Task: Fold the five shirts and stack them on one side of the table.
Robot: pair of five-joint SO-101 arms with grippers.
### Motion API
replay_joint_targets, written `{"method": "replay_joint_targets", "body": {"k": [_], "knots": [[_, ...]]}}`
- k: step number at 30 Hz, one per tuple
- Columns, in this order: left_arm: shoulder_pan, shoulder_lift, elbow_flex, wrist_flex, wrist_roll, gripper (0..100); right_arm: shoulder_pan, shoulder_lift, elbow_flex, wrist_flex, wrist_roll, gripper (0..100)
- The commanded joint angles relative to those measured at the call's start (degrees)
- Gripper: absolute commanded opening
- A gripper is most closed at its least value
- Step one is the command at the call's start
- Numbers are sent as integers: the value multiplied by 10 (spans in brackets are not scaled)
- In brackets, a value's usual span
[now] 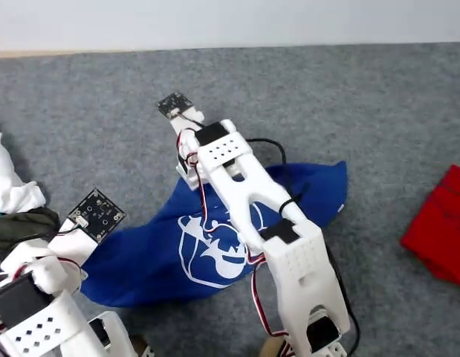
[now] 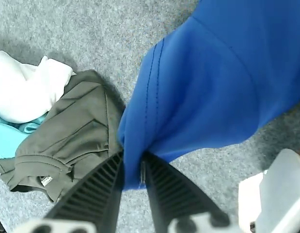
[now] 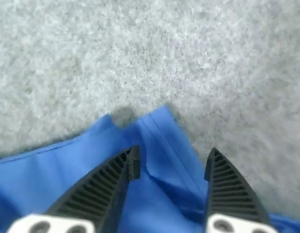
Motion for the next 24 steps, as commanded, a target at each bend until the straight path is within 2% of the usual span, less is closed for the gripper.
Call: {"method": "replay_joint_targets", "body": {"k": [1, 9, 12, 15, 17, 24], "knots": [[2, -4, -2, 9, 4, 3, -3, 7, -37, -17, -5, 236], [2, -4, 20, 9, 4, 3, -3, 54, -44, -29, -4, 226], [2, -4, 22, 9, 4, 3, -2, 65, -73, -4, 7, 132], [2, -4, 22, 9, 4, 3, 4, 70, -81, 7, 68, 11], [2, -4, 22, 9, 4, 3, 18, 62, -84, 18, 90, 17], [2, -4, 21, 8, 4, 3, 69, 0, -159, 87, 93, 10]]}}
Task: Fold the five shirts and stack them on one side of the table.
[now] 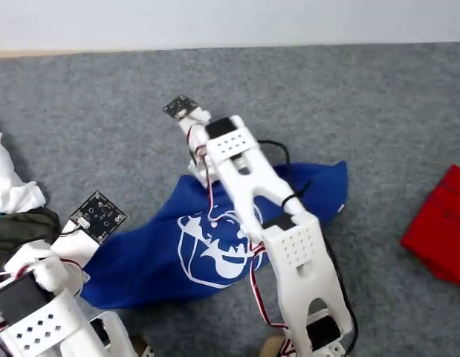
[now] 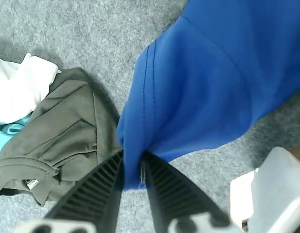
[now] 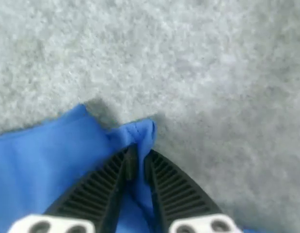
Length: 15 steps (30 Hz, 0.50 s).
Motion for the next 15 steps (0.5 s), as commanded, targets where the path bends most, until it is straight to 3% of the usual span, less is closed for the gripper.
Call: {"method": "replay_joint_targets", "body": {"k": [1, 7, 15], "knots": [[3, -4, -6, 9, 4, 3, 32, -73, -71, 44, 7, 10], [3, -4, -7, 8, 4, 3, 77, -116, -135, 128, 49, 10], [4, -4, -47, -1, 23, 3, 143, -164, -207, 195, 52, 10]]}}
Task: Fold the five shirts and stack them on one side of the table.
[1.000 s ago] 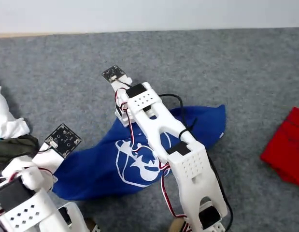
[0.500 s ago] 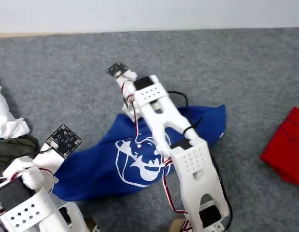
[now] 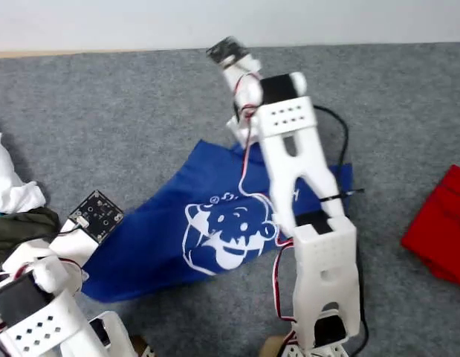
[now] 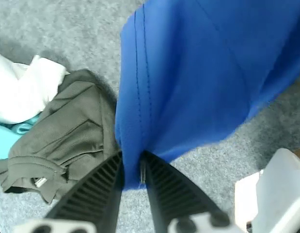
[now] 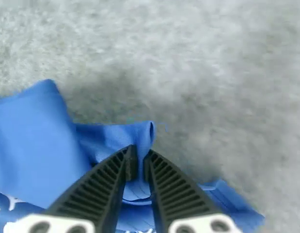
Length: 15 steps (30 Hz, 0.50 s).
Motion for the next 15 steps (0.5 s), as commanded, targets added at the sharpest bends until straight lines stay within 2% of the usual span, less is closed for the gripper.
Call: {"method": "replay_joint_targets", "body": {"k": [1, 6, 15], "knots": [[4, -4, -31, -7, 26, 3, 36, -63, -61, 26, 5, 10], [3, -4, -51, -39, 64, 3, 85, -88, -109, 65, 5, 10], [4, -4, -88, -162, 171, 3, 172, -115, -153, 80, 32, 10]]}}
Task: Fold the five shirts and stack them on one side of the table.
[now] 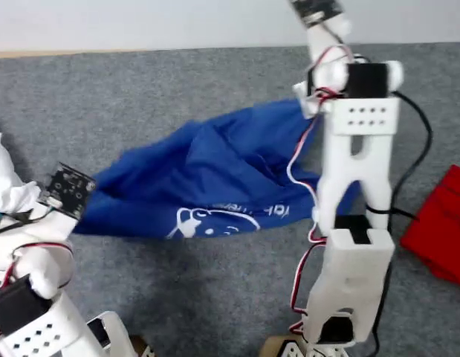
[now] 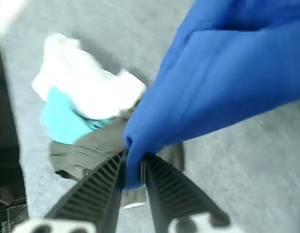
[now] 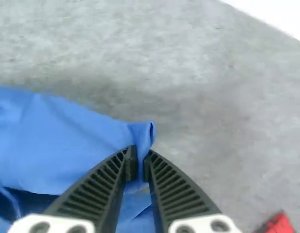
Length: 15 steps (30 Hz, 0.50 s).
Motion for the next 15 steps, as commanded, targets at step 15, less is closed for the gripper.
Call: {"method": "replay_joint_targets", "body": {"k": [15], "knots": [[4, -4, -30, -25, 25, 3, -13, 0, 22, 21, 9, 47]]}}
